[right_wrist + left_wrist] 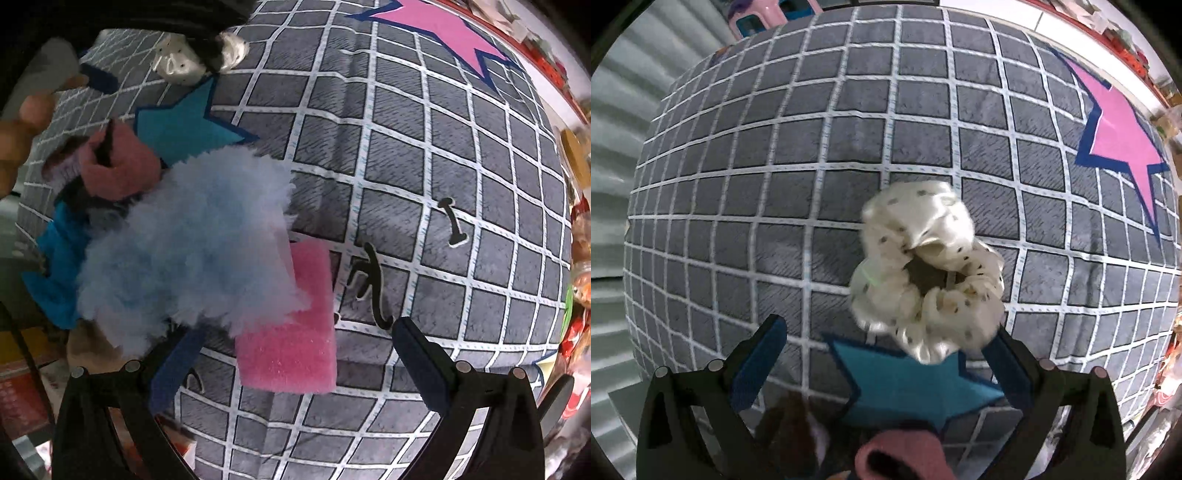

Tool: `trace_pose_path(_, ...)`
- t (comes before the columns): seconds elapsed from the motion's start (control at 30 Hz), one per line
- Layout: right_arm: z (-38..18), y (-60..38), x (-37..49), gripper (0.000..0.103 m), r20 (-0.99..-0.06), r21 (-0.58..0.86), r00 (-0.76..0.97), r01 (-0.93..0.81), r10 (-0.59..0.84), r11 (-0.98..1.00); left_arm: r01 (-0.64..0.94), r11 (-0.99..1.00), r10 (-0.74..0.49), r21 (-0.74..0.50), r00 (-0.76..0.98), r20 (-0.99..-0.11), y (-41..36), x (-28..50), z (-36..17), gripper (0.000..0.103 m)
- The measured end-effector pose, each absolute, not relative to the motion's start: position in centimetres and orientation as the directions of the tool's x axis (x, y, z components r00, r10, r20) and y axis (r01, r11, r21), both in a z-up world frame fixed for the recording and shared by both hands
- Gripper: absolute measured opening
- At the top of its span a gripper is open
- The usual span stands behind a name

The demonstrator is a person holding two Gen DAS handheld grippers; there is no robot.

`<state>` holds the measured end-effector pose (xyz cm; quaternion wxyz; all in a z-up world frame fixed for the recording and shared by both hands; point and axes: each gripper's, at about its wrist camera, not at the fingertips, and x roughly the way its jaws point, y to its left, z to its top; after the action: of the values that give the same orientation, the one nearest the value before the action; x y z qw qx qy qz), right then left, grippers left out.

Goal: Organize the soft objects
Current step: 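Grasp the polka-dot scrunchie with the left tool while the right grasps another pink sponge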

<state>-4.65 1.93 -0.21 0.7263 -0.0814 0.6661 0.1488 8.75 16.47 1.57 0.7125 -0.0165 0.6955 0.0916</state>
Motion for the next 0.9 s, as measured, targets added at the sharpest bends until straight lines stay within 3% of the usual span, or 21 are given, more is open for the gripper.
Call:
trace_pose_path(0.13,-0.5,2.5,-4.8,0.102,-0.993,0.02,0.101,-0.365,0.061,0.931,-0.128,0.985,0.122,0.116,0.039,-0.992,15.7,9.2,1.1,0.088)
trace_pose_path(0.17,-0.5,2.5,-4.8,0.097,-0.993,0.014,0.107,-0.372,0.058,0.928,-0.121,0.986,0.119,0.114,0.042,-0.992,15.1,9.4,0.9,0.086)
trace_pose_path(0.2,-0.4,2.4,-4.8,0.09,-0.991,0.02,0.112,-0.375,0.067,0.927,-0.111,0.989,0.105,0.099,0.047,-0.993,14.8,9.7,1.0,0.078)
trace_pose_path(0.23,-0.4,2.4,-5.0,0.086,-0.99,0.026,0.118,-0.375,0.076,0.927,-0.101,0.992,0.075,0.07,0.05,-0.996,14.5,10.0,1.1,0.063)
trace_pose_path(0.27,-0.1,2.6,-5.0,0.076,-0.989,0.025,0.129,-0.372,0.079,0.928,-0.096,0.994,0.059,0.054,0.049,-0.997,14.1,10.9,1.2,0.052)
trace_pose_path(0.3,0.1,2.5,-5.1,0.061,-0.988,0.025,0.134,-0.373,0.08,0.927,-0.093,0.994,0.055,0.05,0.048,-0.997,13.9,11.2,1.5,0.032)
trace_pose_path(0.33,0.6,2.4,-5.0,0.05,-0.987,0.024,0.14,-0.374,0.081,0.927,-0.089,0.995,0.056,0.052,0.044,-0.997,13.7,11.5,1.6,0.024)
trace_pose_path(0.43,1.3,1.7,-4.7,0.048,-0.987,0.057,0.121,-0.36,0.107,0.931,-0.091,0.996,0.012,0.007,0.06,-0.998,13.9,11.5,2.8,0.021)
trace_pose_path(0.9,5.7,-5.6,-6.6,0.048,-0.97,0.169,0.139,-0.203,0.199,0.964,0.035,0.999,-0.019,-0.014,0.162,-0.987,12.2,6.0,12.3,0.02)
